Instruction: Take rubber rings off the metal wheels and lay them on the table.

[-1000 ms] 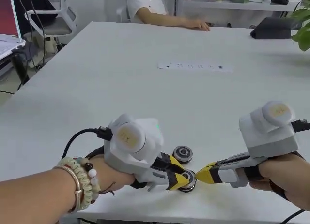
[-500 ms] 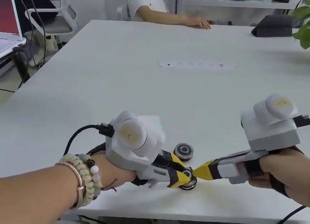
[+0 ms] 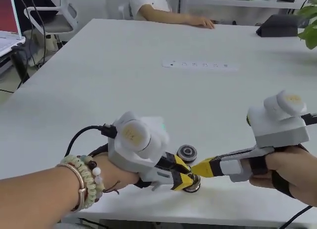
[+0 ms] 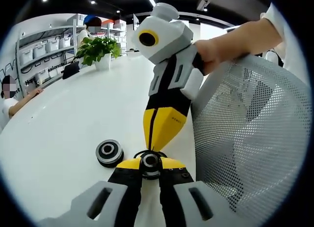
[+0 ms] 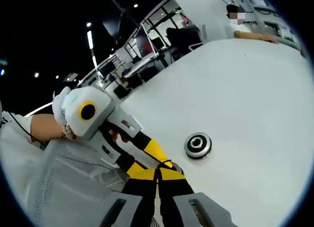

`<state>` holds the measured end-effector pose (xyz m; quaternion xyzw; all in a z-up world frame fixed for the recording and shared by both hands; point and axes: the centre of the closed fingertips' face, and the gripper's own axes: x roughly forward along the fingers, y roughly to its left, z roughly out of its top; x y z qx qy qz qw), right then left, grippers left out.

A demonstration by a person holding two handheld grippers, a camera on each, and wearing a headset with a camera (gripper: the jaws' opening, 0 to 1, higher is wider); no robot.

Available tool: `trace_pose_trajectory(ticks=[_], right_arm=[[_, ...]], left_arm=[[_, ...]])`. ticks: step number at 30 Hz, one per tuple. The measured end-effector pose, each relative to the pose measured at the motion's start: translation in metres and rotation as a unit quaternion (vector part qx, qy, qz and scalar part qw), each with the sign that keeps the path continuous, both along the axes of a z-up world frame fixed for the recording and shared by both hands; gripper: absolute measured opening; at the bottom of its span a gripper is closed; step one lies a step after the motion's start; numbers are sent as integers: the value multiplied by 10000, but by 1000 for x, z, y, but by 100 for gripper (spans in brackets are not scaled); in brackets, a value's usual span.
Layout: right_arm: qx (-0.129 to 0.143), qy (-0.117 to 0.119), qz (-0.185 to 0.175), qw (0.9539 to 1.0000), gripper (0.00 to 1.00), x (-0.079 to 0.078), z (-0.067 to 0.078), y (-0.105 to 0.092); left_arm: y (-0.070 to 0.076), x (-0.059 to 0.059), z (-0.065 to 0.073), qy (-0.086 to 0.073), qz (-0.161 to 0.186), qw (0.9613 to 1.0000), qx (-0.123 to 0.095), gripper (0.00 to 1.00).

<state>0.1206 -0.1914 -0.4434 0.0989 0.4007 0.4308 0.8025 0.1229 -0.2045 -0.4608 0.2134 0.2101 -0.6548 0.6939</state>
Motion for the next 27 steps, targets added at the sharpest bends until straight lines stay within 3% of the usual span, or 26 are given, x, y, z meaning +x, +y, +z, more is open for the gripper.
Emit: trace_pose_trajectory(ticks=[6,9,12,13,20,27], right_arm=[[-198,125,-105,9997,0,0,-9,-5],[-458,158,-113,9988,0,-1,-17,-8],[-543,182,-87,9983,0,-1,-22,-12],[-554,180,-87,9983,0,-1,-22,-12],[-559,165,-63,9983,0,-2,-20,-11],[-508,103,-139,9986,0,2,-15,-14]], left_arm=[[0,0,0,49,89,9999,1,7],[-1,0,0,37,111,9999,20,7],[-1,-2,0,141,140,9998,16,9],[-1,-3,0,207,141,9997,13,11],[-1,-4,1,264,99,9995,167,12],[-3,-6,20,261,16,9996,-75,17]])
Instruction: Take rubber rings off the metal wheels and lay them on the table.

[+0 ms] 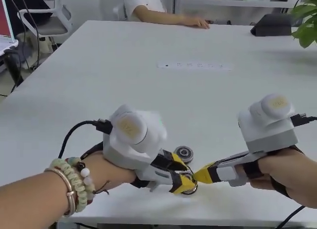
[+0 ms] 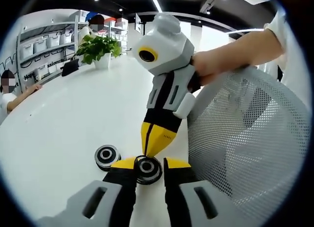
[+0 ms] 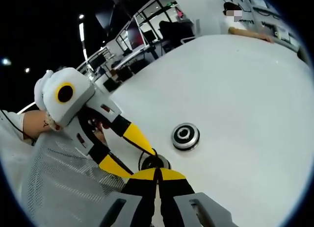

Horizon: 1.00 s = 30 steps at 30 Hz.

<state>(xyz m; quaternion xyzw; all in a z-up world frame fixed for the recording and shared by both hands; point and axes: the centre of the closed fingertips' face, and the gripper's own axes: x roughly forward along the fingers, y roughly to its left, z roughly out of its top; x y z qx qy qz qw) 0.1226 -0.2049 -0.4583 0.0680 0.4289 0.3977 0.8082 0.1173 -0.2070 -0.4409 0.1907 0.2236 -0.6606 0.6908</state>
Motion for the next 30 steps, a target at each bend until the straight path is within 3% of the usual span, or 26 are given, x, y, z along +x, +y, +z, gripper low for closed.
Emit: trace_pose_trajectory(ticks=[2,8,12,17,19,22,26,30], right_arm=[[45,-29,-93,9999,0,4,2,-4],[127,-144,-209,9996,0,10,10,-5],[154,-210,-267,9993,0,11,14,-6],[304,-332,-442,9980,0,15,25,-8],[343,-378,-494,9975,0,16,28,-9],[438,-390,-587,9966,0,19,31,-11],[468,-397,-697,9957,0,22,33,-14],[502,-450,-704,9952,0,22,37,-13]], left_arm=[[-1,0,9,-21,3,9998,-184,19],[2,-2,22,-60,-58,9995,-312,29],[3,-6,32,54,-60,9988,-480,36],[6,-4,44,-91,-82,9984,-561,47],[7,-3,53,-50,-112,9981,-603,59],[6,-3,75,-37,-89,9957,-920,62],[15,-11,90,82,-209,9950,-974,67],[28,-14,102,77,-130,9940,-1081,73]])
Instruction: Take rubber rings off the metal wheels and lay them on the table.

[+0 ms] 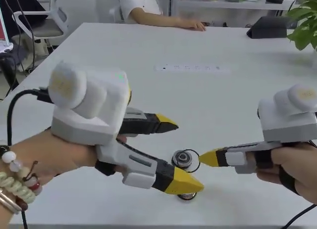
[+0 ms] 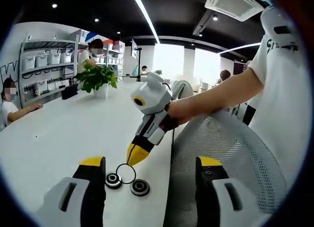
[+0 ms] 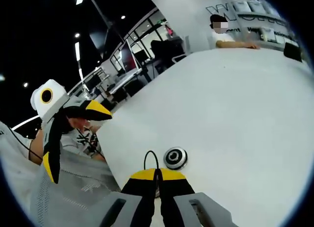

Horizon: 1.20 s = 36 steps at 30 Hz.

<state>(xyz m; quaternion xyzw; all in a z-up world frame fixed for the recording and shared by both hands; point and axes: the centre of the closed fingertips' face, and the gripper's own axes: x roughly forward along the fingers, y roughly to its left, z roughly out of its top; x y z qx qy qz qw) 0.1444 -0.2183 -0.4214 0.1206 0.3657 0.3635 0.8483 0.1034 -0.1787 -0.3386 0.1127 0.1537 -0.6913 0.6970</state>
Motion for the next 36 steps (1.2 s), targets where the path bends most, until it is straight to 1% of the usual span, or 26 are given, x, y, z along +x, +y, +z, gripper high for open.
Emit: trace_pose_trajectory(ticks=[2,3,5,10,13,14,15,16,17,18,19,20,23,25,28,30,31,32,34,35,36], right_arm=[[15,-64,-9,10000,0,0,4,0],[46,-93,-17,9999,0,1,6,0],[80,-136,-29,9999,0,1,9,0],[112,-234,-6,9997,0,2,15,1],[144,-285,8,9995,0,2,19,2],[158,-303,13,9994,0,2,20,3],[183,-322,14,9993,0,3,21,3],[197,-335,11,9992,0,3,22,3],[221,-360,7,9991,0,3,24,3],[236,-368,1,9990,0,3,25,3],[250,-384,-9,9989,0,4,26,3],[255,-391,-13,9989,0,4,27,3],[288,-443,-32,9986,0,5,30,2],[310,-475,-51,9984,0,5,32,2],[333,-598,-57,9976,0,6,38,2],[393,-640,-57,9972,0,7,41,3],[396,-657,-57,9970,0,7,42,3],[373,-707,-52,9968,0,7,44,4],[345,-793,-10,9963,0,6,46,5],[367,-889,62,9953,0,6,50,8],[391,-954,118,9946,0,5,52,10]], left_arm=[[7,1,2,-42,95,9999,20,77],[13,3,3,-100,181,9998,41,79],[22,3,4,-146,293,9994,80,82],[41,0,7,-188,557,9983,35,86],[50,-3,2,-197,710,9972,85,88],[52,-3,0,-186,760,9969,113,89],[55,-5,-4,-139,826,9963,191,90],[56,-7,-5,-133,847,9961,207,92],[57,-8,-5,-152,872,9958,217,93],[58,-9,-7,-207,905,9954,225,93],[59,-10,-8,-212,922,9952,229,93],[59,-11,-10,-202,939,9951,243,93],[63,-15,-23,-27,1014,9943,337,93],[64,-15,-28,23,1101,9932,370,94],[63,-16,-31,68,1188,9924,301,97],[62,-18,-35,178,1176,9926,237,97],[63,-17,-38,275,1215,9919,239,97],[63,-16,-39,310,1245,9914,265,97],[64,-15,-39,281,1274,9911,276,97],[64,-13,-39,244,1314,9907,260,97],[64,-13,-38,244,1325,9906,239,97]])
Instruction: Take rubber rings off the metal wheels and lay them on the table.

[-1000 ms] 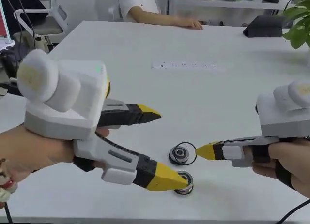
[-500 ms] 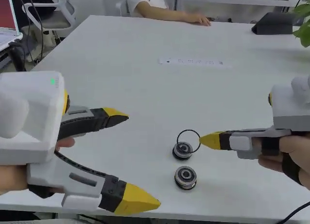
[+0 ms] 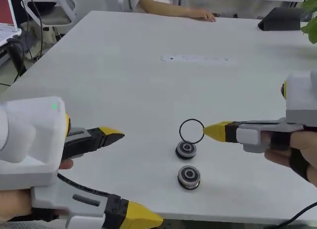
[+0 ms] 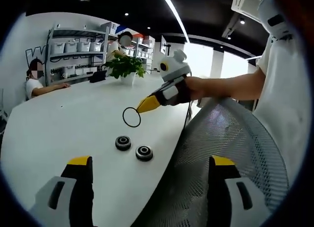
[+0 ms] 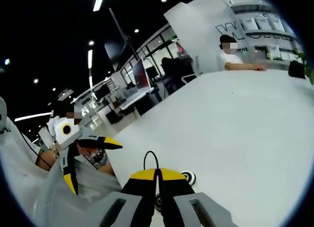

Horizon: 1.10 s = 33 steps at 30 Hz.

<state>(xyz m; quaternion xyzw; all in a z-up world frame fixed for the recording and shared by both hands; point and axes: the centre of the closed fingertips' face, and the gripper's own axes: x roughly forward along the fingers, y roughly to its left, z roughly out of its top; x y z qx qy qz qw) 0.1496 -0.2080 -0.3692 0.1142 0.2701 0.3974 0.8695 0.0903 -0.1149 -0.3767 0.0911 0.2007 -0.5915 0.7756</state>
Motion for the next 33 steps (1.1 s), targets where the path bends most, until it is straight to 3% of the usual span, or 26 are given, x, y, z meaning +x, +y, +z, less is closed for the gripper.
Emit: trace_pose_trajectory(ticks=[7,9,12,16,25,27,33], right_arm=[[186,-134,182,9996,0,-3,13,10],[214,-312,115,9992,0,0,23,12],[307,-425,154,9985,0,1,36,22],[347,-451,307,9979,0,-1,41,37],[1,-306,594,9978,0,6,32,62],[-189,-321,629,9973,0,8,27,65],[-295,-66,638,9975,0,6,1,71]], left_arm=[[0,2,3,-28,85,9999,-112,97],[-1,1,3,-15,69,9999,-134,96],[0,2,3,9,90,9998,-157,96],[0,1,3,-4,83,9999,-138,96],[1,1,-1,-57,103,9999,15,95],[2,1,-1,-62,113,9999,13,95],[1,0,-1,-84,99,9999,-2,95]])
